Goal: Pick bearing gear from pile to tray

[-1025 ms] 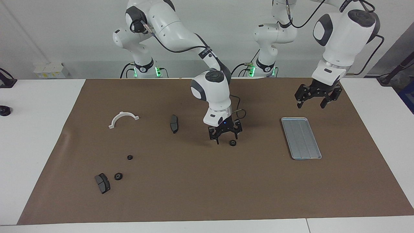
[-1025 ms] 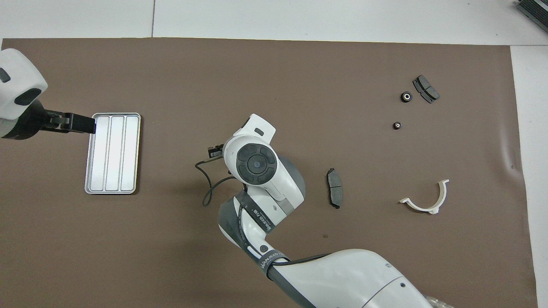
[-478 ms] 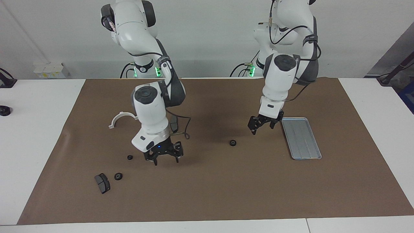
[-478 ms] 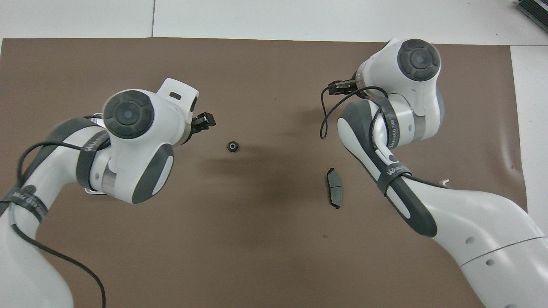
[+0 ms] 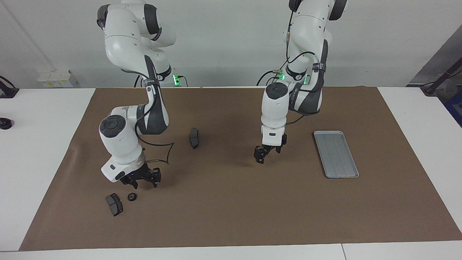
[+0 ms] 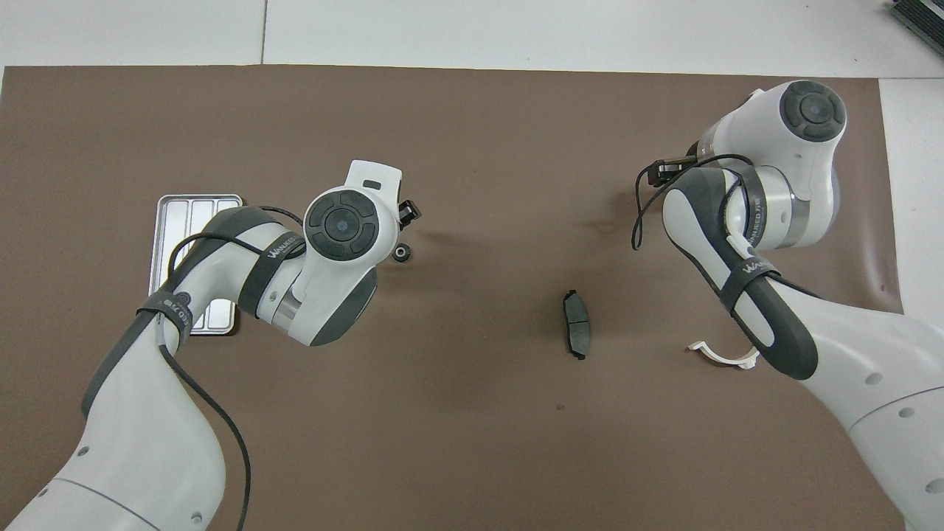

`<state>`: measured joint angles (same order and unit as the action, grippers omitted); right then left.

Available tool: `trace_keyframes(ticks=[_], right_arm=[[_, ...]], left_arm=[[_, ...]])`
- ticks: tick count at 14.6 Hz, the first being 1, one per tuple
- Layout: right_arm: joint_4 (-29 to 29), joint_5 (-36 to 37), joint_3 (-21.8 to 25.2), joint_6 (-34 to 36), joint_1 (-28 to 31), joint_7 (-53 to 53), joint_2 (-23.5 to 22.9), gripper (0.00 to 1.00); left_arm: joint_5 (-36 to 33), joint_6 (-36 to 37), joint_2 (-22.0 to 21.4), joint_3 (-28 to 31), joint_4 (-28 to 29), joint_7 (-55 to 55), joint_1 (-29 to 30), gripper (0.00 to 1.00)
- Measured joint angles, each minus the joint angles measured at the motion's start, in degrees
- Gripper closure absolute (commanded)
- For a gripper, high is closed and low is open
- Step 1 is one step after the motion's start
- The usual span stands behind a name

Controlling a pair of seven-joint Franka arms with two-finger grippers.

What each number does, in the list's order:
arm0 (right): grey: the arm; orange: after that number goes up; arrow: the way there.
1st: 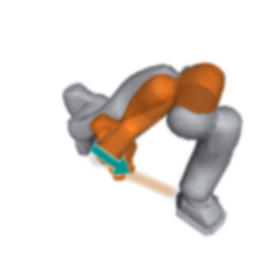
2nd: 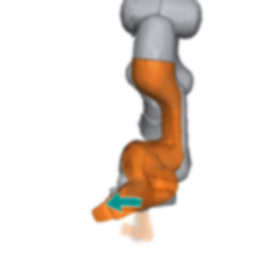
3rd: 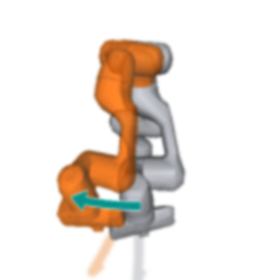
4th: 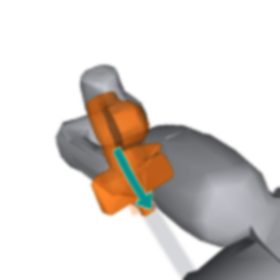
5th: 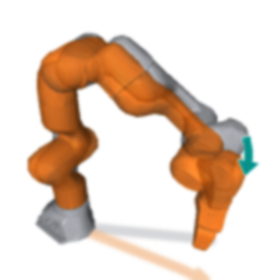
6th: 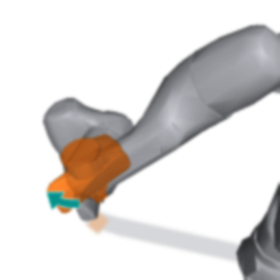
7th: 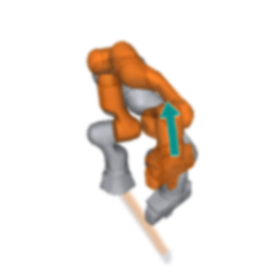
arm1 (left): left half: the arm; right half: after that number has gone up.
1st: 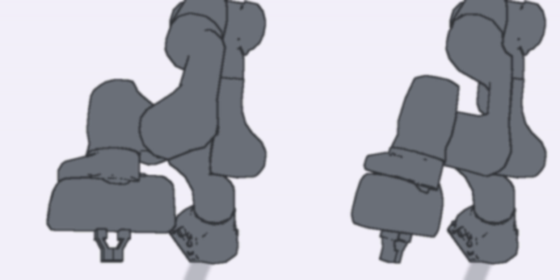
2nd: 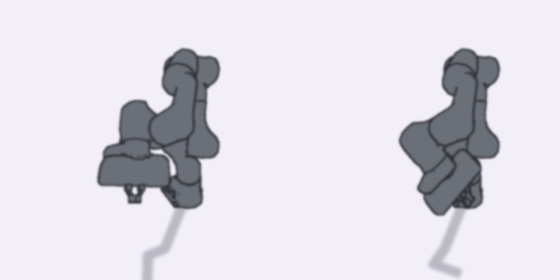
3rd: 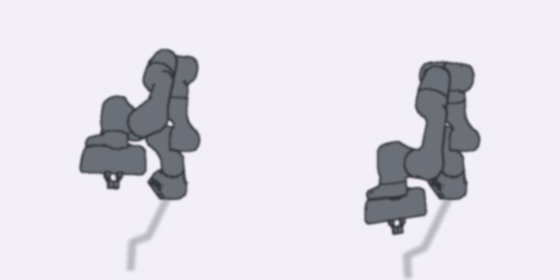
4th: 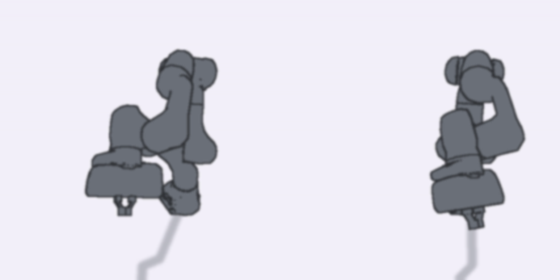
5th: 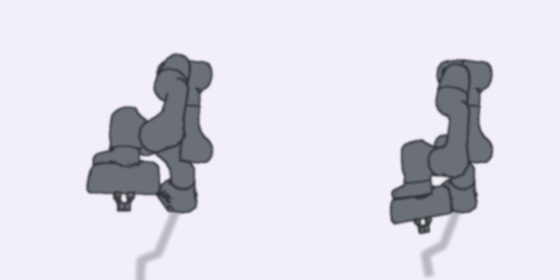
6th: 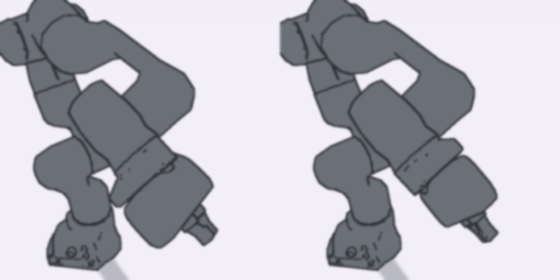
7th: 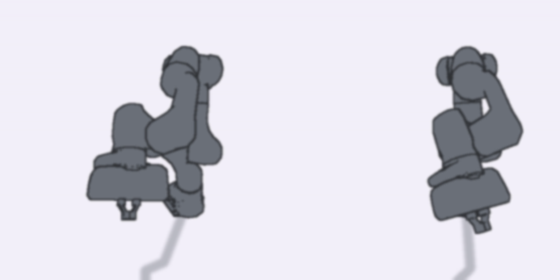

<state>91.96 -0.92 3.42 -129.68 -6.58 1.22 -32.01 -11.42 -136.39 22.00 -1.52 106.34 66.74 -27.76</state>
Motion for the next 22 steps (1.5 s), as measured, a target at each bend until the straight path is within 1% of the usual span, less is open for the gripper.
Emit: trace_keyframes(ticks=[1,3,5,9,12,13,14,15,16,17,21,22], right_arm=[[1.0,0.0,0.0,0.0,0.1,0.0,0.1,0.35],[2.9,0.0,0.0,0.0,0.6,0.0,0.7,0.4],[4.7,0.0,0.1,0.4,1.2,0.0,1.5,0.41],[6.3,0.0,0.1,1.7,2.5,0.0,2.8,0.49],[7.7,0.0,-0.1,1.7,2.5,0.0,3.3,0.55],[8.1,0.0,-0.1,1.7,2.4,0.0,3.4,0.58],[8.3,0.0,-0.2,1.7,2.4,0.0,3.6,0.6],[8.6,0.0,-0.3,1.8,2.4,0.0,3.8,0.64],[8.7,0.0,-0.4,1.8,2.4,0.0,3.9,0.68],[8.8,0.0,-0.4,1.8,2.4,0.0,4.0,0.71],[9.0,0.0,-0.5,1.8,2.4,0.0,4.3,0.98],[9.0,0.0,-0.6,1.8,2.3,0.0,4.3,1.0]], left_arm=[[0.0,-0.3,0.7,0.0,-0.2,0.6,-0.4,0.09],[0.0,-0.9,1.6,0.0,-0.3,1.8,-1.3,0.18],[0.0,-1.6,2.0,0.0,-0.3,2.7,-2.0,0.25],[-0.1,-2.8,2.9,0.0,0.3,2.9,-2.1,0.3],[-0.1,-3.6,3.1,0.0,1.0,2.9,-2.1,0.38],[-0.2,-3.8,3.1,0.0,1.2,2.9,-2.1,0.43],[-0.3,-3.8,2.9,0.0,1.3,2.9,-2.1,0.58],[-0.3,-3.8,2.9,0.0,1.3,2.9,-2.1,0.8],[-0.5,-3.6,2.8,0.0,1.4,2.9,-2.1,1.0],[-0.5,-3.6,2.7,0.0,1.4,2.9,-2.1,1.0],[-0.5,-3.4,2.5,-0.1,1.3,2.9,-2.1,1.0],[-0.6,-2.7,2.5,0.1,1.1,2.6,-2.1,1.0]])
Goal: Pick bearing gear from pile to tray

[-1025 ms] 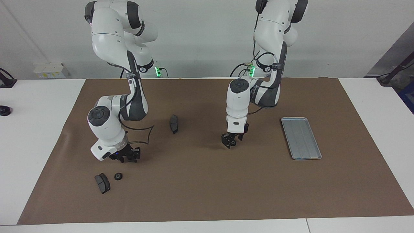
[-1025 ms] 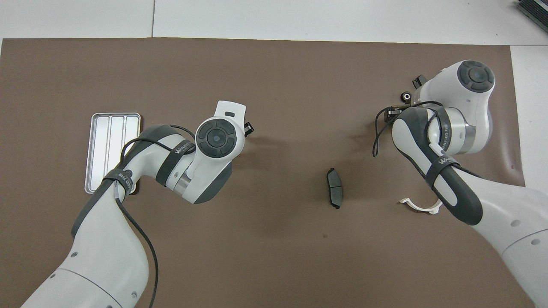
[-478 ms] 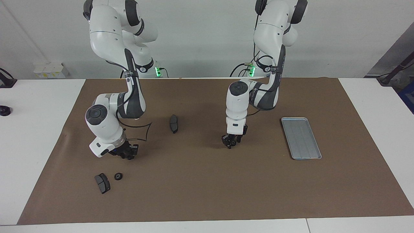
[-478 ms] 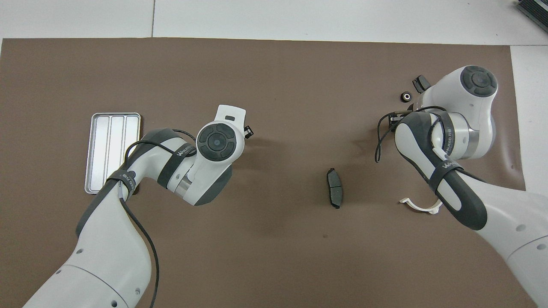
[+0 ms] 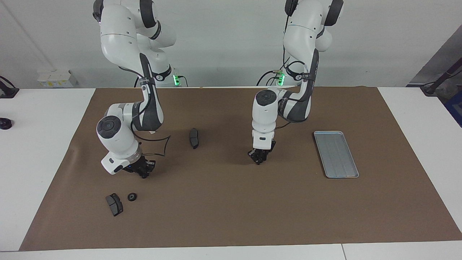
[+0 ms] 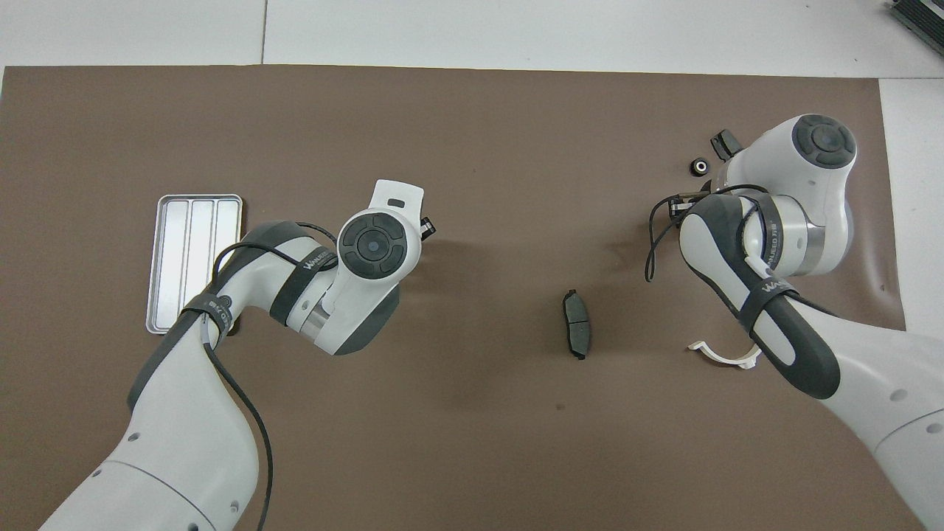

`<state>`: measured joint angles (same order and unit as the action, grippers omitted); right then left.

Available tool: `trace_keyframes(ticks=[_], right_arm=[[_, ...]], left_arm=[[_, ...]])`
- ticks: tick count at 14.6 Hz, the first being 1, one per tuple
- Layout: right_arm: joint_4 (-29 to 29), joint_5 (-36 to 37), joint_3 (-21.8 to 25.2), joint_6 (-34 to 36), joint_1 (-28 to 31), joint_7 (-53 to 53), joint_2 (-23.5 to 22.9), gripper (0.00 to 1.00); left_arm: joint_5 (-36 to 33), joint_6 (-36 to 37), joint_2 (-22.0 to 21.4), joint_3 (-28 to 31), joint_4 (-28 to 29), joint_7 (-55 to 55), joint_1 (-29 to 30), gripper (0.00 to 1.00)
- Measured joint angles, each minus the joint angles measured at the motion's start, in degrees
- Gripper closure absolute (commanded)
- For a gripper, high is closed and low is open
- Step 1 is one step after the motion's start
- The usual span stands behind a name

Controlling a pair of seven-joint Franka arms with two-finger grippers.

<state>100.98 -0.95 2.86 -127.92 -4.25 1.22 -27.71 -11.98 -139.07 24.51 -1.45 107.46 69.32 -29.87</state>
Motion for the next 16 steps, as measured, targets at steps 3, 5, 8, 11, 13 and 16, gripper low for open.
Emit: trace_keyframes(ticks=[3,5,8,11,13,16], right_arm=[[-0.2,0.0,-0.4,0.0,-0.2,0.0,0.4,1.0],[-1.3,0.0,-1.0,1.4,-1.7,0.0,1.7,1.0],[-3.9,0.0,-1.3,3.2,-7.8,0.9,4.0,1.0],[-5.0,0.0,-1.5,1.8,-15.8,6.1,4.5,1.0],[-4.9,0.0,-2.2,-1.1,-20.5,9.5,4.4,1.0],[-4.9,0.0,-3.9,-7.4,-25.8,14.9,4.2,1.0]], left_arm=[[0.0,4.4,-1.9,0.7,-1.2,-5.4,1.9,1.0],[0.8,9.3,-6.1,0.8,-1.5,-13.3,6.5,1.0],[5.8,15.8,-12.2,1.0,-1.4,-30.2,15.2,1.0],[7.8,17.4,-13.9,1.2,0.1,-43.7,23.1,1.0],[8.5,15.5,-13.9,1.2,2.8,-50.7,27.1,1.0],[8.7,6.5,-14.3,1.2,10.5,-54.2,29.9,1.0]])
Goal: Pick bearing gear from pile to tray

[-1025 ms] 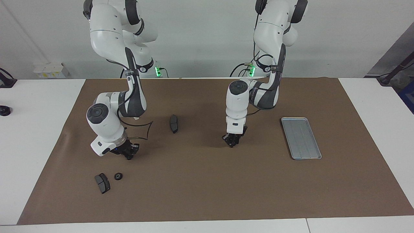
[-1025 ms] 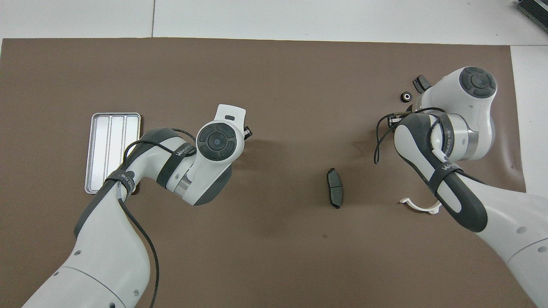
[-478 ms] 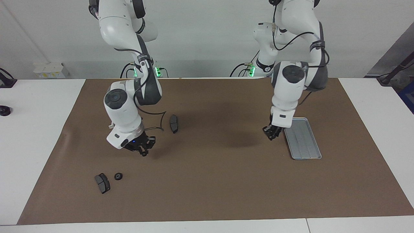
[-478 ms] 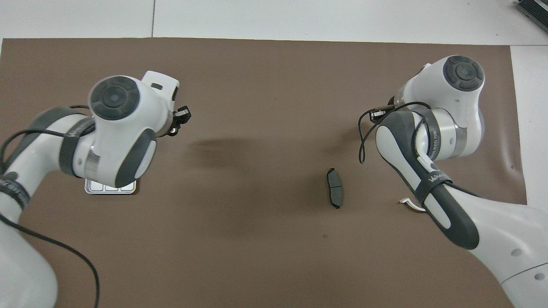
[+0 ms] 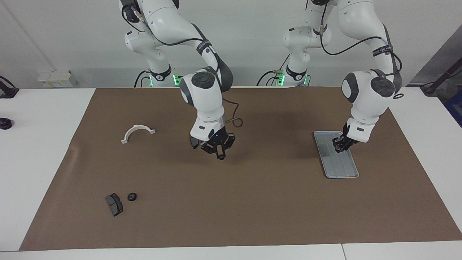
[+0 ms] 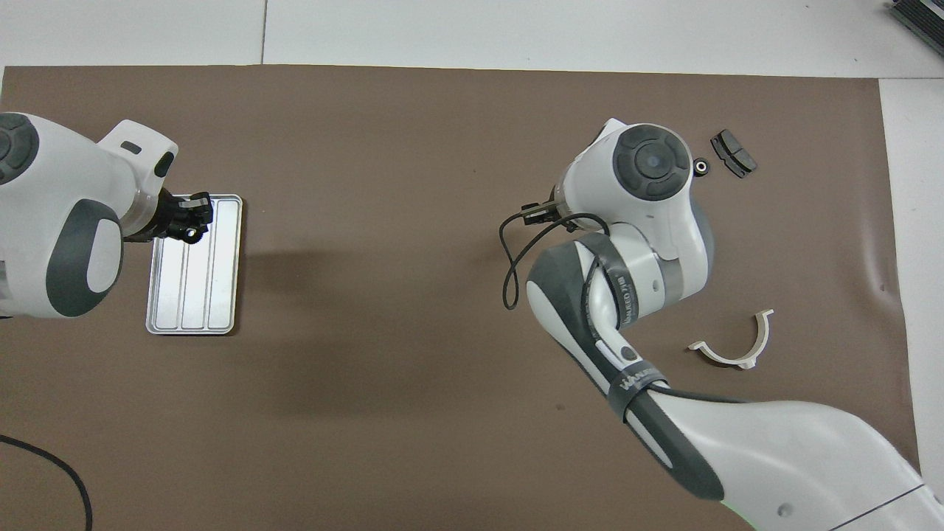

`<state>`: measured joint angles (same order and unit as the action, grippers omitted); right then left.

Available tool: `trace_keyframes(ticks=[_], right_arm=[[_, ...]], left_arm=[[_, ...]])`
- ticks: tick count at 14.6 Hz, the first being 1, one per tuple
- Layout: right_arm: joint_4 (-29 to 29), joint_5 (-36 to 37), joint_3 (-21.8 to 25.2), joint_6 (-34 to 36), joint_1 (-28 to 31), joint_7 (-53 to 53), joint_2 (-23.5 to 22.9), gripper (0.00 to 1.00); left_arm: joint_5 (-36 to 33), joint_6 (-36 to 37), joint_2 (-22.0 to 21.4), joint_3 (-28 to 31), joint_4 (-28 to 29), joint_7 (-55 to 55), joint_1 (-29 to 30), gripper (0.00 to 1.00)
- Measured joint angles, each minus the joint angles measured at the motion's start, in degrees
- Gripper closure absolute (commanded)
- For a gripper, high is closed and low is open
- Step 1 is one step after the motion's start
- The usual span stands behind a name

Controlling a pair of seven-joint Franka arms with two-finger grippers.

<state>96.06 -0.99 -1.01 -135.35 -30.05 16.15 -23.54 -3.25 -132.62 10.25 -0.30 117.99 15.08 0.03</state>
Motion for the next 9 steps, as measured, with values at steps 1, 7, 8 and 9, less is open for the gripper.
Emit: trace_keyframes(ticks=[1,7,8,9], right_arm=[[0.0,0.0,-0.1,-2.5,-1.8,1.0,-0.2,1.0],[-1.7,1.0,-0.1,-15.7,-9.4,6.6,-7.5,0.57],[-2.9,1.9,-0.1,-16.1,-10.0,8.6,-9.0,0.19],[-3.8,2.7,-0.1,-16.1,-10.4,11.0,-10.1,0.09]], left_arm=[[0.0,-2.2,-0.2,-0.1,2.5,-0.1,0.2,1.0],[0.0,-4.2,-2.1,-0.7,8.4,-0.1,0.1,0.95],[0.0,-4.1,-2.4,-0.8,8.8,-0.1,0.1,0.82],[0.0,-4.1,-2.7,-0.9,9.2,-0.1,0.1,0.66]])
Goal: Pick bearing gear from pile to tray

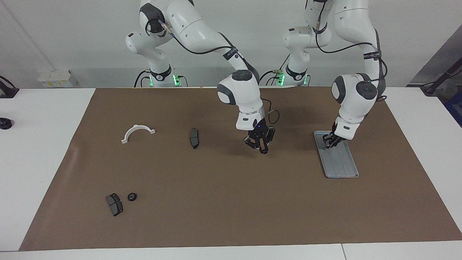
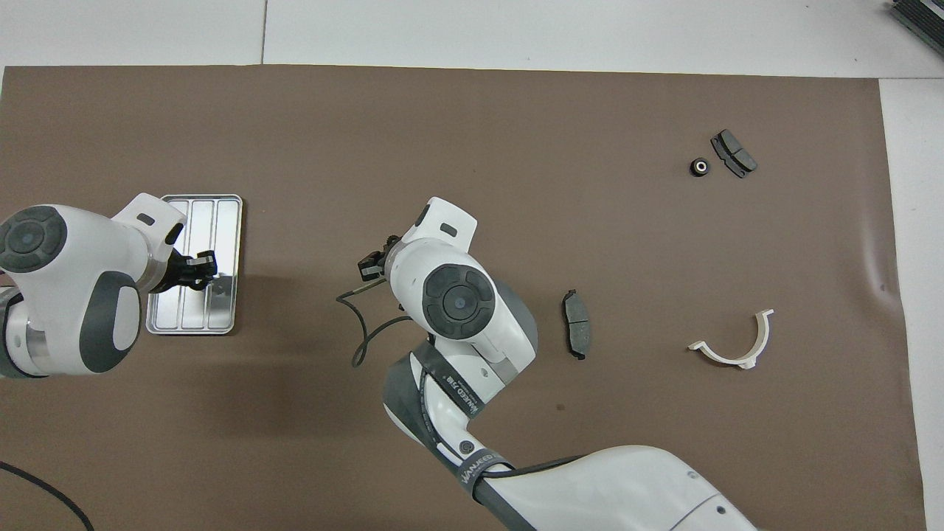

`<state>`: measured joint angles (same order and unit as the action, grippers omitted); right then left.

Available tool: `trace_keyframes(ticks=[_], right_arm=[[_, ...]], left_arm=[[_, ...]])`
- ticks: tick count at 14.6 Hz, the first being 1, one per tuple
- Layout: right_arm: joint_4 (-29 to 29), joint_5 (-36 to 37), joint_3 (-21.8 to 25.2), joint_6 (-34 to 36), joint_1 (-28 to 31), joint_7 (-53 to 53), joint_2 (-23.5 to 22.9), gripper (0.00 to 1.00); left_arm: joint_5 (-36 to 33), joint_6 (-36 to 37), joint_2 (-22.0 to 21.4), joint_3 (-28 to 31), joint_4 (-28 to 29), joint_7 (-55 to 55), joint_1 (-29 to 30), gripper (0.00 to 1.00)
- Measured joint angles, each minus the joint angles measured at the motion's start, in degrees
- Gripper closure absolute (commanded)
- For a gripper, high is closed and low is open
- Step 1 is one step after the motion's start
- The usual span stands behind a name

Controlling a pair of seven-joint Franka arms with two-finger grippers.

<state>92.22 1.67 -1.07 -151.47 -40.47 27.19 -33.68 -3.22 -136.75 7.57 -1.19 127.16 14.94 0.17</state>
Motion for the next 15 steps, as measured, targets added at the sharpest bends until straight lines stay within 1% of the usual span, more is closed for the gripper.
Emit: trace_keyframes(ticks=[1,2,3,4,6,8,9,11,13,15], right_arm=[[-0.6,0.4,0.0,0.0,-0.5,2.5,-0.7,0.0],[-1.0,0.9,0.0,0.0,-0.9,5.2,-1.0,0.0],[-1.2,1.2,0.1,0.1,-1.2,7.6,-1.0,0.0],[-1.4,1.5,0.1,0.5,-1.3,9.1,-1.0,0.0],[-2.1,1.7,1.0,2.0,-1.0,9.8,-0.8,0.0],[-2.8,1.7,2.7,4.9,1.3,9.4,0.4,0.0],[-3.1,1.8,3.0,7.3,3.5,7.6,1.5,0.0],[-3.4,1.8,3.1,12.8,9.2,1.1,4.1,0.0],[-3.4,1.7,3.1,16.4,15.2,-6.4,6.0,0.0],[-3.0,1.7,3.1,17.4,21.3,-13.6,6.2,0.01]], left_arm=[[0.0,0.0,-0.1,0.0,0.2,0.0,0.0,0.49],[0.0,0.0,-0.2,0.0,0.4,0.0,0.0,0.2],[0.0,0.0,-0.2,0.0,0.4,0.0,0.0,0.05],[0.0,0.0,-0.2,-0.1,0.5,0.0,0.0,0.0],[0.0,0.0,-0.3,-0.1,0.5,0.0,0.0,0.0],[0.0,-0.1,-0.4,-0.2,0.3,0.0,0.0,0.0],[0.0,0.0,-0.7,-0.4,-0.2,0.0,-0.3,0.0],[0.2,0.9,-1.1,-0.6,-2.6,1.4,-2.7,0.0],[0.2,1.6,-1.1,-0.8,-6.3,7.7,-6.5,0.0],[0.3,1.4,-0.6,-1.0,-9.4,17.1,-11.3,0.0]])
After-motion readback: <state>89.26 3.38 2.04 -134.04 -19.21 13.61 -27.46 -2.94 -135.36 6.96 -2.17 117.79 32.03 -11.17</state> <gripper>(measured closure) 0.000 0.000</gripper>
